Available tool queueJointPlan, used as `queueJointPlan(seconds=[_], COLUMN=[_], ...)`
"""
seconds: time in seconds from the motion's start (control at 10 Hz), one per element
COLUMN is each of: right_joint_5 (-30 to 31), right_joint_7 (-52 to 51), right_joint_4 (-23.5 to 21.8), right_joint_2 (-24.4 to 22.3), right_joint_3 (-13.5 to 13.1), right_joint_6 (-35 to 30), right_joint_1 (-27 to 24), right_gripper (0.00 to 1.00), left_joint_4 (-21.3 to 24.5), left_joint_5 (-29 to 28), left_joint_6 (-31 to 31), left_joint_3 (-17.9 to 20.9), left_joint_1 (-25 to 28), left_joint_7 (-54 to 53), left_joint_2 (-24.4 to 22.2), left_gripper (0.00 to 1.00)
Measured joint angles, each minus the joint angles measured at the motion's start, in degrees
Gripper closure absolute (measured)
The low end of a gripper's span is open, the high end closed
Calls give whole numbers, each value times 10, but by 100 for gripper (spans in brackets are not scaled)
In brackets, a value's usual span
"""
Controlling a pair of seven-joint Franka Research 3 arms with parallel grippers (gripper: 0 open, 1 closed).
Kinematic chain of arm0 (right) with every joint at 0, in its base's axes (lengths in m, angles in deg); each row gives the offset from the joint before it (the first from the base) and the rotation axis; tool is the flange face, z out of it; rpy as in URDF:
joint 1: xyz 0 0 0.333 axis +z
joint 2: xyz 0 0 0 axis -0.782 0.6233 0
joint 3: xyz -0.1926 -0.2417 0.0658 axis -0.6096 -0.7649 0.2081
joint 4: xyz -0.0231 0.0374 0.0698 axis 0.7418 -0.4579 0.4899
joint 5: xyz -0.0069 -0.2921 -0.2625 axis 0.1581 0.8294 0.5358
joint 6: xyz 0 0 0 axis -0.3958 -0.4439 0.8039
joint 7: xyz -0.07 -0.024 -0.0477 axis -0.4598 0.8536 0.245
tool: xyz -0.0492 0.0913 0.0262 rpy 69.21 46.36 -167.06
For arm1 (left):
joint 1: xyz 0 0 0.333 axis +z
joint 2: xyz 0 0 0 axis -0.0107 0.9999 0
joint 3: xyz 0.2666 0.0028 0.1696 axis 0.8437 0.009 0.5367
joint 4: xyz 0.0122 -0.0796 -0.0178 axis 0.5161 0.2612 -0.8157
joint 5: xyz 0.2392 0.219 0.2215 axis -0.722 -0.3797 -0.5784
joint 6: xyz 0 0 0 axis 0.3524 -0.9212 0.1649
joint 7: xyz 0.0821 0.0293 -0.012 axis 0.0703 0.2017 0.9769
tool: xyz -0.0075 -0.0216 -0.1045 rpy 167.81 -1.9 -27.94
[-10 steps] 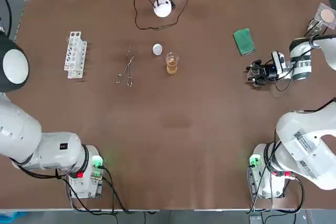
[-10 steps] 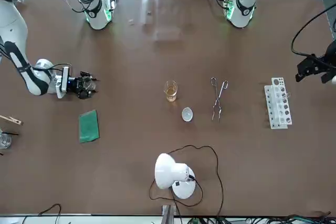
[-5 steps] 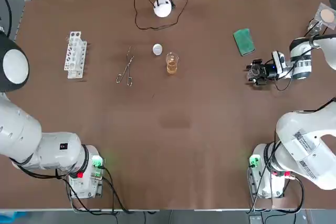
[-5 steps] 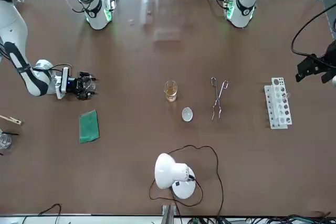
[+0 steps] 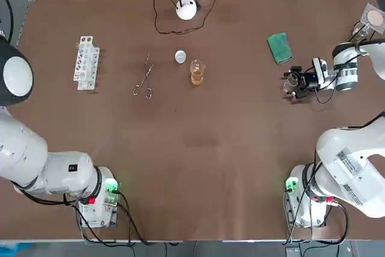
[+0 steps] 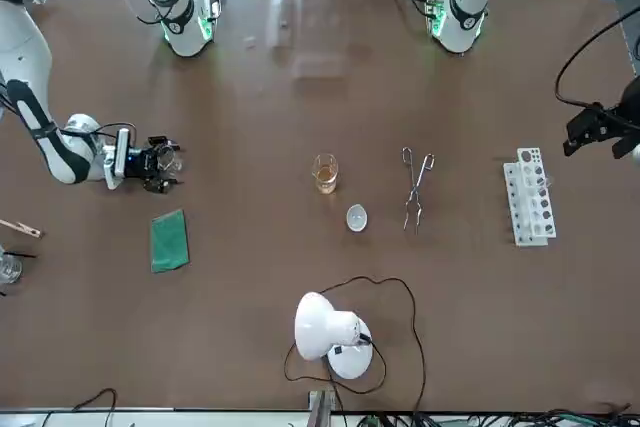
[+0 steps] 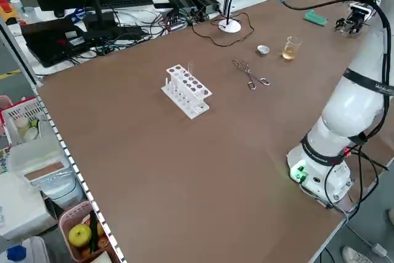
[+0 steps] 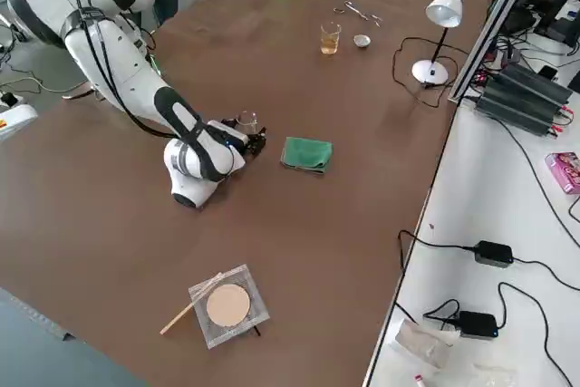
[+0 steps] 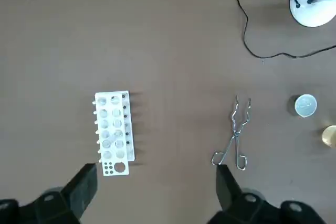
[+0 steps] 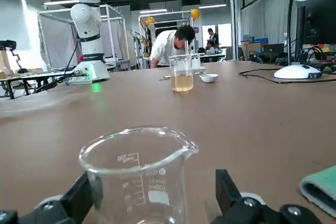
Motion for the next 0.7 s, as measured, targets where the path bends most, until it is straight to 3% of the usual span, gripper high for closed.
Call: queueJointPlan(seconds=[0.7], right_joint_5=[0], right_joint_7=[0], right_joint_4=[22], right_joint_2=[-6], right_joint_3=[1], right_joint_6=[-32], right_joint_1=[0], right_gripper=[0], left_joint_4=[0], left_joint_5=[0], left_joint_6=[0], left_joint_3=[0], left_joint_1=[0], left_joint_7=[0], left_joint_2=[0], left_gripper=[0])
